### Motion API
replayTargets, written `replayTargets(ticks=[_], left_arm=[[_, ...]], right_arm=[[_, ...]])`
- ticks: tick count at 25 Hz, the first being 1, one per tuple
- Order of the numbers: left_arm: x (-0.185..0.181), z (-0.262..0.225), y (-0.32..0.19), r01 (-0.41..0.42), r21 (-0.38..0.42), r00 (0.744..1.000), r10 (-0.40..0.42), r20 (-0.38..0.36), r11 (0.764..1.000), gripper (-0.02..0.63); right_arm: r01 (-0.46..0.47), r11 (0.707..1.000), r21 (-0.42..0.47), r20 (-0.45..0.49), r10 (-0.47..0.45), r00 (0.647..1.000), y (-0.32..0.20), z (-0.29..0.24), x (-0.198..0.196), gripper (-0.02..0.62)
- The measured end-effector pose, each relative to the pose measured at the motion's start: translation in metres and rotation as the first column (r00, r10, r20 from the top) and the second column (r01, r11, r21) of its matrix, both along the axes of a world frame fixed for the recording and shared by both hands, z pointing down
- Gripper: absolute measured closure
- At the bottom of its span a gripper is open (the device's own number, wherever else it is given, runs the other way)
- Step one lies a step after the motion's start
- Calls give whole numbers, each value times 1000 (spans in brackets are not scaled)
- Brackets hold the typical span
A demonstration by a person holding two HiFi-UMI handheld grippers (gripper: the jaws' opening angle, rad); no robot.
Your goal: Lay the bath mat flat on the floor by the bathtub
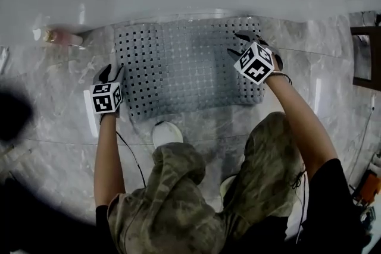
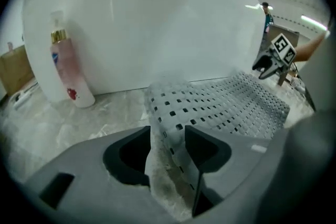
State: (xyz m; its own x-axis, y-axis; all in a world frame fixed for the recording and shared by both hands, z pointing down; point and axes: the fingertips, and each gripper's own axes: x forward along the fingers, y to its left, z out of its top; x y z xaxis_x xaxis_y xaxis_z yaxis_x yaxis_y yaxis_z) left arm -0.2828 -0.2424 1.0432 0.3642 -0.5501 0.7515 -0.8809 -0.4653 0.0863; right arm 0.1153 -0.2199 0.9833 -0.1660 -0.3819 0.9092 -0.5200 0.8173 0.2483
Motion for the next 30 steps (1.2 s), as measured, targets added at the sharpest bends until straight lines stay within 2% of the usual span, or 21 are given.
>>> replayTargets(ticks=[3,4,5,6,8,11,13,14,15,16,19,22,24,26,28,30], left_arm=[[-9,3,5,55,-30,997,-57,-57,998,382],[-11,1,8,46,-31,997,-48,-56,998,372],[-13,-2,14,27,-31,998,-29,-49,999,364],[-16,-3,21,10,-37,999,-12,-43,999,364],[-23,-1,40,0,-72,999,-4,-48,997,364],[-29,7,66,29,-119,996,-39,-80,992,364],[-29,7,75,69,-141,989,-86,-121,988,365],[-29,6,78,76,-152,986,-97,-135,985,364],[-27,7,79,69,-160,986,-92,-136,985,364],[-25,8,82,52,-166,989,-73,-125,985,364],[-23,13,91,31,-193,996,-46,-77,981,360],[-29,19,94,98,-247,988,-123,-90,964,359],[-27,21,94,139,-273,974,-182,-138,952,365],[-17,19,96,156,-293,948,-226,-224,943,416],[-6,14,96,154,-294,924,-243,-295,943,515],[1,7,99,139,-272,927,-222,-301,952,523]], right_arm=[[-147,988,-42,107,151,983,25,-3,49,385],[-230,973,-29,154,231,961,31,-6,72,385],[-327,945,-24,208,325,923,39,-6,96,385],[-426,903,-46,264,422,867,51,-3,118,385],[-573,804,-157,338,589,734,85,16,152,385],[-675,677,-293,350,733,583,132,52,187,377],[-719,594,-360,404,794,454,144,63,196,368],[-724,561,-401,443,811,383,144,65,195,368],[-715,545,-438,474,816,332,143,65,190,365],[-701,543,-462,494,814,306,143,65,184,362],[-683,538,-493,505,817,279,145,70,177,362],[-685,498,-531,492,840,229,147,77,179,362],[-701,476,-531,475,852,219,149,82,181,362],[-712,473,-519,473,853,222,148,83,180,362],[-715,479,-509,468,851,238,146,81,176,405],[-725,490,-484,453,849,272,146,77,173,408]])
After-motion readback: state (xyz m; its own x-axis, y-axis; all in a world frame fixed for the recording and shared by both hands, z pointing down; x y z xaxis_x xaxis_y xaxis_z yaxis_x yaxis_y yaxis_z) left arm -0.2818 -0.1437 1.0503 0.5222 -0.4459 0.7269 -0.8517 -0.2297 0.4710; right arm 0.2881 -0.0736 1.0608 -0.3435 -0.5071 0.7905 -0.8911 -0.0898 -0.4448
